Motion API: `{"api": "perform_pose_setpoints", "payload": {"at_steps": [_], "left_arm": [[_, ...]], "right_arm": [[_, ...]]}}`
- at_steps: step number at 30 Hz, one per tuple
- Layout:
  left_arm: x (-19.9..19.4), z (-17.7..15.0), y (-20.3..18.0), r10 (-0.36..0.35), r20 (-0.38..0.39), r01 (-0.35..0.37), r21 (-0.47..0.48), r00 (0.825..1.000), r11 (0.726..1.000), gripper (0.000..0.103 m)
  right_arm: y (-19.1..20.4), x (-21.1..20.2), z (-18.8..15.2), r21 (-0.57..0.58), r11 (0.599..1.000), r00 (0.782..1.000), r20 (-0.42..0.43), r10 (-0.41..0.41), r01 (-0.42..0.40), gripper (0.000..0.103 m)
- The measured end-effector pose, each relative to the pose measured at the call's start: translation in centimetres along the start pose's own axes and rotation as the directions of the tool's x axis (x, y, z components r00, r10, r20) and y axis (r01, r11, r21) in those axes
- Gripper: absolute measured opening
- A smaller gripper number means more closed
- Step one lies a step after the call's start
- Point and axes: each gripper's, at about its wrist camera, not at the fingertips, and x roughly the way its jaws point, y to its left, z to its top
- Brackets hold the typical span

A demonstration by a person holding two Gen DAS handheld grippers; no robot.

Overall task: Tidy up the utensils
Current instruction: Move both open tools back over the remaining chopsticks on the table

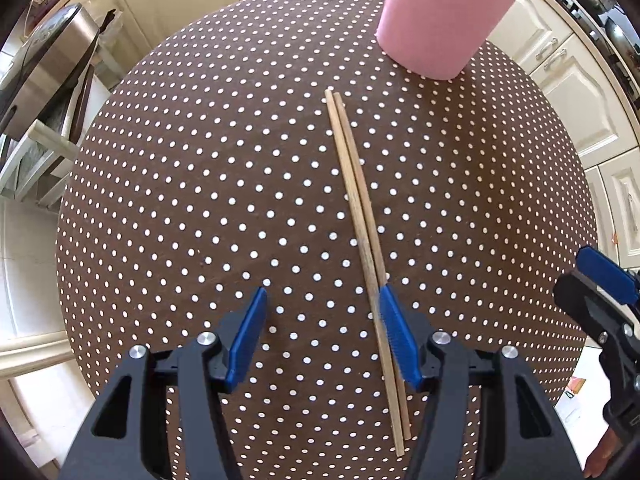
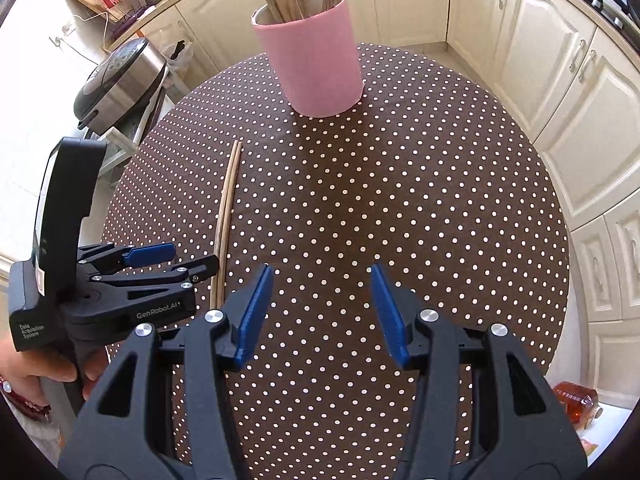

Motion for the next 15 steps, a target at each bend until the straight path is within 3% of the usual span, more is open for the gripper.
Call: {"api": "perform_pose_setpoints", "payload": {"at_steps": [15], "left_arm": [[0.1, 4.4, 2.2, 0.017, -0.040, -0.020, -0.056, 0.999, 0.998, 0.064]], "right_arm": [[0.6, 1.0, 0.4, -0.010, 1.000, 1.000, -0.019, 0.017, -0.017, 0.052]]}}
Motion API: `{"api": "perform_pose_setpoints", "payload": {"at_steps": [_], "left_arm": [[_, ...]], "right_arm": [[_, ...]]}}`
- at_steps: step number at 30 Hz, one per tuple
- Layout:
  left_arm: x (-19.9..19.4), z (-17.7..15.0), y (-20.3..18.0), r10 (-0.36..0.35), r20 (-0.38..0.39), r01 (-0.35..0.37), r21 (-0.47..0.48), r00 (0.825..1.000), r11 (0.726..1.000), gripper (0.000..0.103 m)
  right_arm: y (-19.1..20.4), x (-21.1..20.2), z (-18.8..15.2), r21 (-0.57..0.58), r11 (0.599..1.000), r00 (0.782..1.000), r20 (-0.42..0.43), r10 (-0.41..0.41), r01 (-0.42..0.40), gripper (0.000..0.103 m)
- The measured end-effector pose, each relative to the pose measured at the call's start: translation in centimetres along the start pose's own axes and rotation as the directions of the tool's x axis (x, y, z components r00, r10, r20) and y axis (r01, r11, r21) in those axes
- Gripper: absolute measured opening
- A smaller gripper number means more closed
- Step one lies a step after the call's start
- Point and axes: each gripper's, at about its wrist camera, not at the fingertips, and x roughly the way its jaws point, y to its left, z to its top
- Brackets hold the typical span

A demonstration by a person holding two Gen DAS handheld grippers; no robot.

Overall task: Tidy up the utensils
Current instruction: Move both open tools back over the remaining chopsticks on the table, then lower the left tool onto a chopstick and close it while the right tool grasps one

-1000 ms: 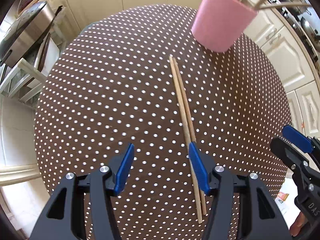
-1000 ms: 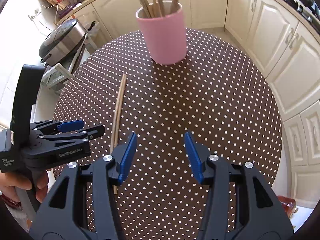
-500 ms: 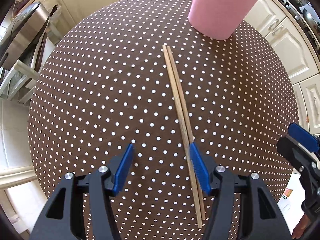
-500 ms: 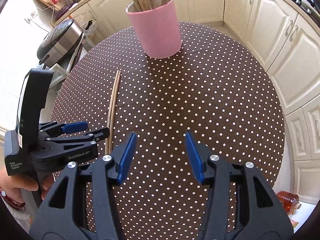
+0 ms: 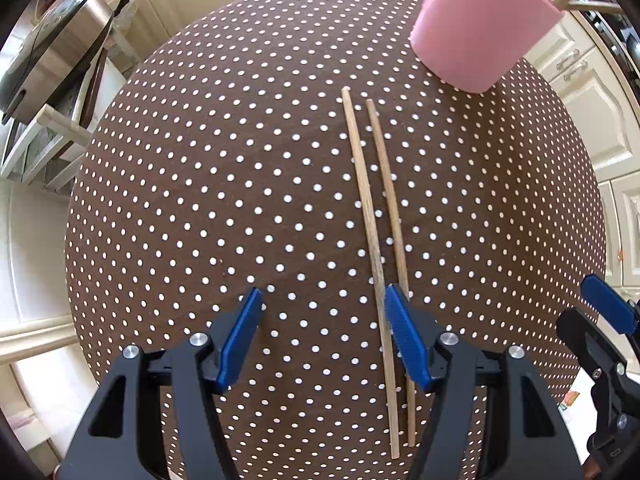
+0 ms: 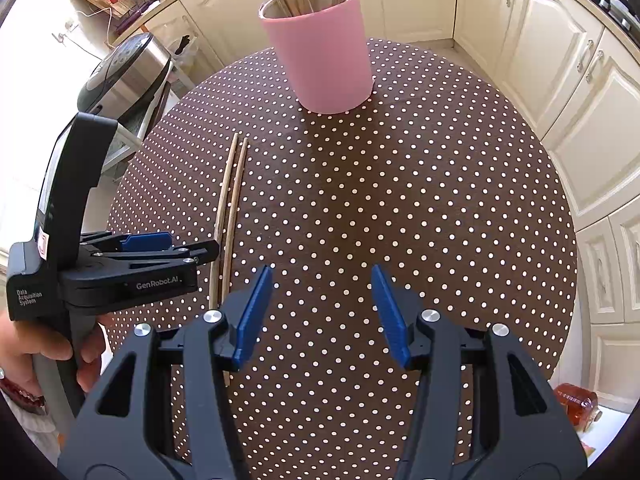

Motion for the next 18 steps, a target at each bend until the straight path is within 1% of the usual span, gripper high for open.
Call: {"api": "perform_pose_setpoints", "payload": {"at_steps": [4, 8, 12, 15, 18], "left_arm": [[0.2, 0.7, 0.4, 0.001, -0.013, -0.002, -0.003, 1.000, 1.000, 0.064], [0.9, 2.6, -1.1, 0.057, -0.016, -0.056, 0.020, 0.998, 0.998, 0.064], [1.0, 4.3, -1.4, 0.061, -0.013, -0.061, 0.009, 0.998, 0.998, 0.064], [1.2, 5.4, -0.8, 0.064, -0.021, -0.064, -0.006, 0.998, 0.998, 0.064], [1.0, 7.0, 1.0, 0.070, -0.025, -0.071, -0.014, 0.997, 0.997, 0.064]], "right_arm": [[0.0, 0.3, 0.2, -0.001, 1.000, 1.000, -0.007, 0.004, -0.004, 0.052], [0.2, 0.8, 0.3, -0.003, 1.000, 1.000, -0.018, 0.006, -0.007, 0.052], [0.4, 1.2, 0.4, -0.007, 1.000, 1.000, -0.025, 0.008, -0.008, 0.052], [0.5, 1.4, 0.4, -0.008, 1.000, 1.000, -0.028, 0.008, -0.008, 0.052], [0.6, 1.5, 0.5, -0.009, 1.000, 0.999, -0.031, 0.008, -0.008, 0.052]]}}
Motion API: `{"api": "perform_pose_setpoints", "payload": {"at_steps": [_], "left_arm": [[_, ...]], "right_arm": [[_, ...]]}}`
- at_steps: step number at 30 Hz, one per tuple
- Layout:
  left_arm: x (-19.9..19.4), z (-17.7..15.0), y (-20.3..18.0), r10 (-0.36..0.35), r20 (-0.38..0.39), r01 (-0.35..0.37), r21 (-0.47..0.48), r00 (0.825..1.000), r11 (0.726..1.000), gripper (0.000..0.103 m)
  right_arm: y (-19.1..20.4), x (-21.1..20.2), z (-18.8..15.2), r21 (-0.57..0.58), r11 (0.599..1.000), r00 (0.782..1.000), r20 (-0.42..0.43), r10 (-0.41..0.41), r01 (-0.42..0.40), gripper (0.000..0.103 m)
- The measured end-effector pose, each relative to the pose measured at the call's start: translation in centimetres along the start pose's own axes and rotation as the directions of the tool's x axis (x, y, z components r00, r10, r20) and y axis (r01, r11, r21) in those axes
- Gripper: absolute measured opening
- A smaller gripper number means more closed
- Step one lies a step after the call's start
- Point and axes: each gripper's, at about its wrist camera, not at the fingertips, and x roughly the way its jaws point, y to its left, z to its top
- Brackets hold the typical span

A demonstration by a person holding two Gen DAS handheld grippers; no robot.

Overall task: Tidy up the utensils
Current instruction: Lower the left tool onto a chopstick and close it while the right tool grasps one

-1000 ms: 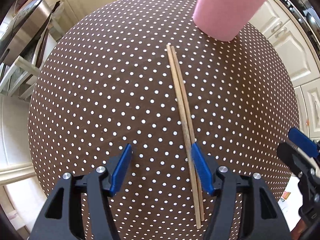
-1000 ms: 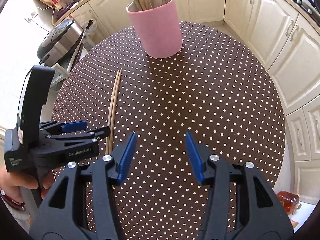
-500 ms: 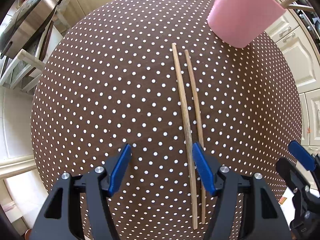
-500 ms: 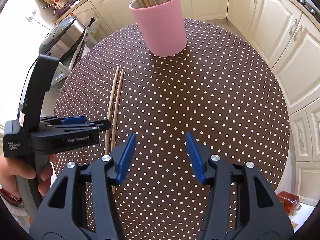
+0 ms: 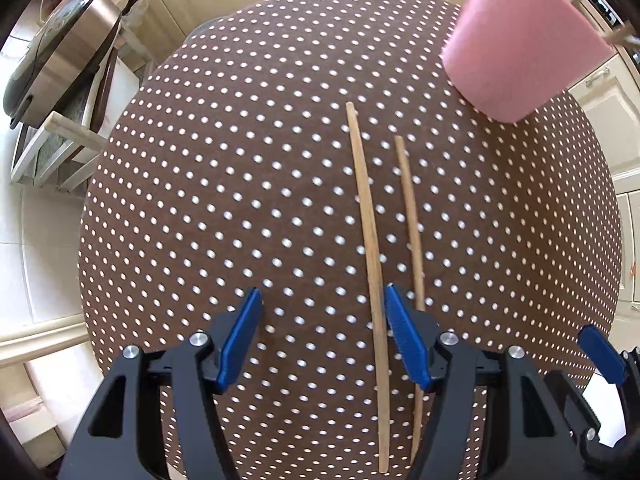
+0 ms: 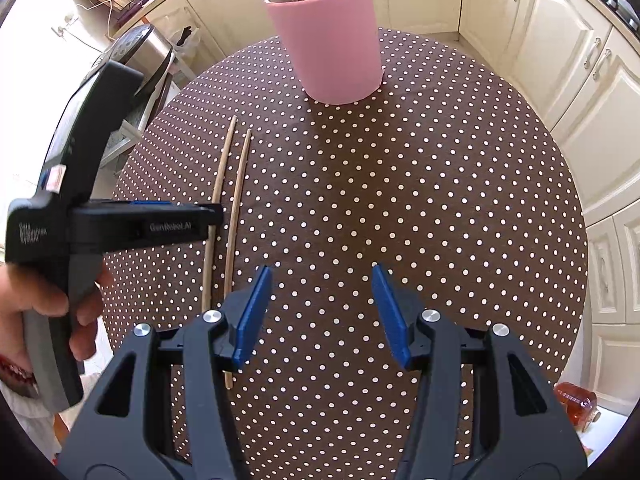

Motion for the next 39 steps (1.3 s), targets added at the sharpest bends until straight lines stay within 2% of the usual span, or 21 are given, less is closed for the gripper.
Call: {"api": "perform_pose_setpoints", "payload": {"at_steps": [3, 5, 9, 11, 14, 16, 22, 27, 30, 35, 39], "left_arm": [[0.0, 0.8, 1.1, 0.012, 0.011, -0.012, 0.003, 1.000, 1.000, 0.063], [0.0, 1.0, 1.8, -0.015, 0.020, 0.014, 0.004, 1.000, 1.000, 0.048], [-0.4, 1.0, 2.6, -0.021, 0.042, 0.019, 0.048, 0.999, 0.999, 0.034], [-0.8, 0.1, 3.3, -0.022, 0.047, 0.020, 0.048, 0.999, 0.999, 0.019], [-0.9, 0.1, 4.8, -0.048, 0.053, 0.046, 0.038, 0.997, 0.998, 0.008], [-0.4, -2.1, 5.9, -0.059, 0.055, 0.056, 0.045, 0.997, 0.997, 0.006], [-0.7, -5.8, 8.2, -0.092, 0.036, 0.091, 0.044, 0.995, 0.995, 0.006], [-1.1, -8.8, 9.6, -0.104, 0.031, 0.103, 0.035, 0.994, 0.994, 0.006], [-0.9, -10.5, 10.0, -0.113, 0.038, 0.113, 0.024, 0.993, 0.993, 0.006], [-1.5, -11.0, 11.3, -0.131, 0.040, 0.131, 0.014, 0.991, 0.991, 0.006], [-1.4, -10.3, 11.3, -0.145, 0.036, 0.145, -0.006, 0.989, 0.989, 0.006]], "right_arm": [[0.1, 0.2, 0.1, -0.001, 1.000, 1.000, -0.003, 0.000, 0.000, 0.052], [0.4, 0.4, 0.2, -0.002, 1.000, 1.000, -0.007, 0.001, -0.001, 0.052], [0.8, 0.8, 0.7, -0.013, 1.000, 1.000, -0.014, 0.006, -0.007, 0.052], [1.3, 1.1, 1.1, -0.019, 1.000, 1.000, -0.017, 0.011, -0.011, 0.052], [2.3, 1.6, 2.1, -0.032, 0.999, 0.999, -0.024, 0.023, -0.024, 0.052], [3.2, 2.2, 2.8, -0.044, 0.998, 0.999, -0.037, 0.034, -0.036, 0.052], [5.8, 4.1, 4.9, -0.071, 0.995, 0.994, -0.088, 0.058, -0.064, 0.052], [8.6, 6.3, 6.1, -0.111, 0.993, 0.991, -0.131, 0.022, -0.037, 0.050], [9.6, 7.7, 6.7, -0.115, 0.993, 0.986, -0.166, 0.002, -0.022, 0.034], [11.2, 9.8, 6.9, -0.151, 0.988, 0.976, -0.209, -0.064, 0.033, 0.032], [12.5, 10.9, 7.4, -0.191, 0.978, 0.970, -0.206, -0.129, 0.089, 0.024]]}}
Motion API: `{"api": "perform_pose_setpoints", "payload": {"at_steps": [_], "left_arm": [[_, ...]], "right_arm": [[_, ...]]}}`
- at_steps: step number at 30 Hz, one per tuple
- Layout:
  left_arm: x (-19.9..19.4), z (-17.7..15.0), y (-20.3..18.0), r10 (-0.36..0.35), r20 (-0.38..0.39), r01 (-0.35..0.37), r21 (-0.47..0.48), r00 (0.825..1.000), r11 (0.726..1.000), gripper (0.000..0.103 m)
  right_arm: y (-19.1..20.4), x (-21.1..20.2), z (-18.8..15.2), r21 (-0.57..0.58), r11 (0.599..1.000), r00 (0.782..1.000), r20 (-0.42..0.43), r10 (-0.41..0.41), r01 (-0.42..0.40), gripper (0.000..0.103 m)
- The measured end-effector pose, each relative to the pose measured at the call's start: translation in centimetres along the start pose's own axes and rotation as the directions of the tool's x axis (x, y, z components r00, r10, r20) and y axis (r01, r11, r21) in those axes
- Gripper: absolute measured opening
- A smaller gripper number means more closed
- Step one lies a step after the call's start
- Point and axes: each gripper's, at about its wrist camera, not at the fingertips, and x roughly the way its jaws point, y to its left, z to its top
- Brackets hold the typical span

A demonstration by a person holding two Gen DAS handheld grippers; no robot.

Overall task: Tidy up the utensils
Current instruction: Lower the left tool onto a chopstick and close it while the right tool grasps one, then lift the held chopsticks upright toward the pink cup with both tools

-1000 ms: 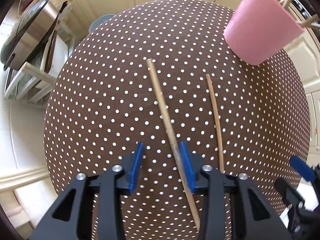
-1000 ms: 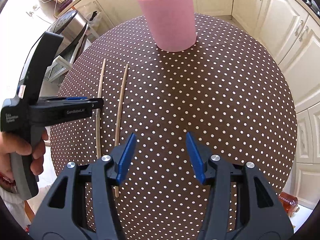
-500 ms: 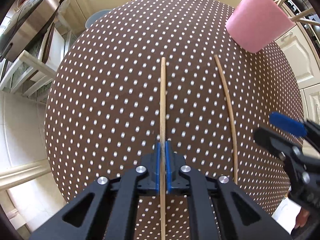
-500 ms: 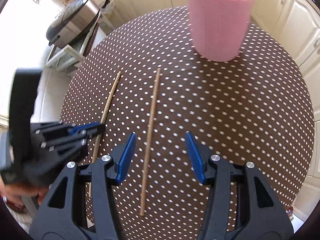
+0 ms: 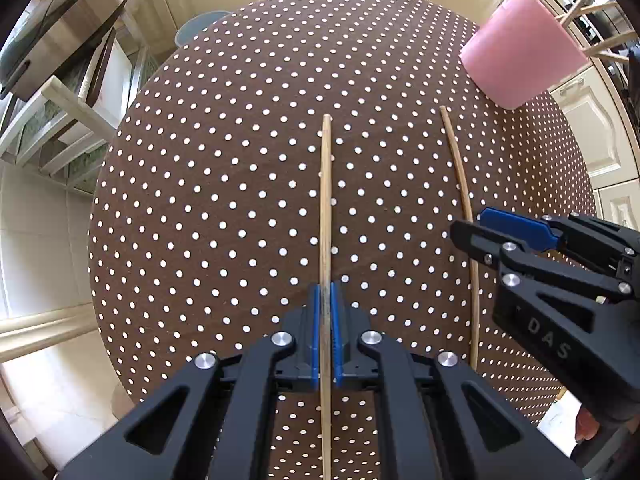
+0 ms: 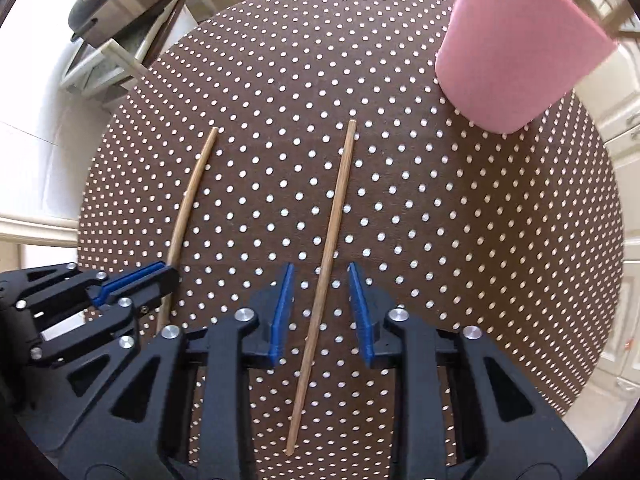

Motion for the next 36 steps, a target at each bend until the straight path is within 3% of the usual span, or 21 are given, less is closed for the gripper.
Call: {"api": "perform_pose_setpoints", "payload": {"at_steps": [5, 16, 21, 28, 36], "left_arm": [[1.7, 2.1, -0.4, -0.002, -0.013, 0.002, -0.043, 1.000, 0.999, 0.006], [2.0, 5.2, -1.8, 0.057, -0.015, -0.057, -0.005, 0.998, 0.998, 0.006], [1.9, 5.3, -2.6, 0.062, 0.005, -0.062, 0.015, 0.998, 0.998, 0.006], [-1.0, 5.0, -4.1, -0.006, 0.114, 0.005, 0.006, 0.994, 1.000, 0.005], [-6.8, 5.1, -6.3, -0.074, 0.282, 0.062, 0.052, 0.957, 0.997, 0.005]], "right_arm": [[0.8, 0.8, 0.3, -0.034, 0.998, 0.998, 0.019, -0.055, 0.056, 0.009], [-2.5, 1.3, -0.2, 0.012, 0.998, 0.998, 0.014, 0.055, -0.055, 0.005], [-4.9, 0.1, -2.3, 0.052, 0.993, 0.994, 0.017, 0.106, -0.107, 0.005], [-7.6, -2.9, -4.2, 0.110, 0.976, 0.980, 0.076, 0.182, -0.190, 0.005], [-9.6, -7.4, -5.7, 0.107, 0.962, 0.954, 0.193, 0.228, -0.252, 0.005]]}}
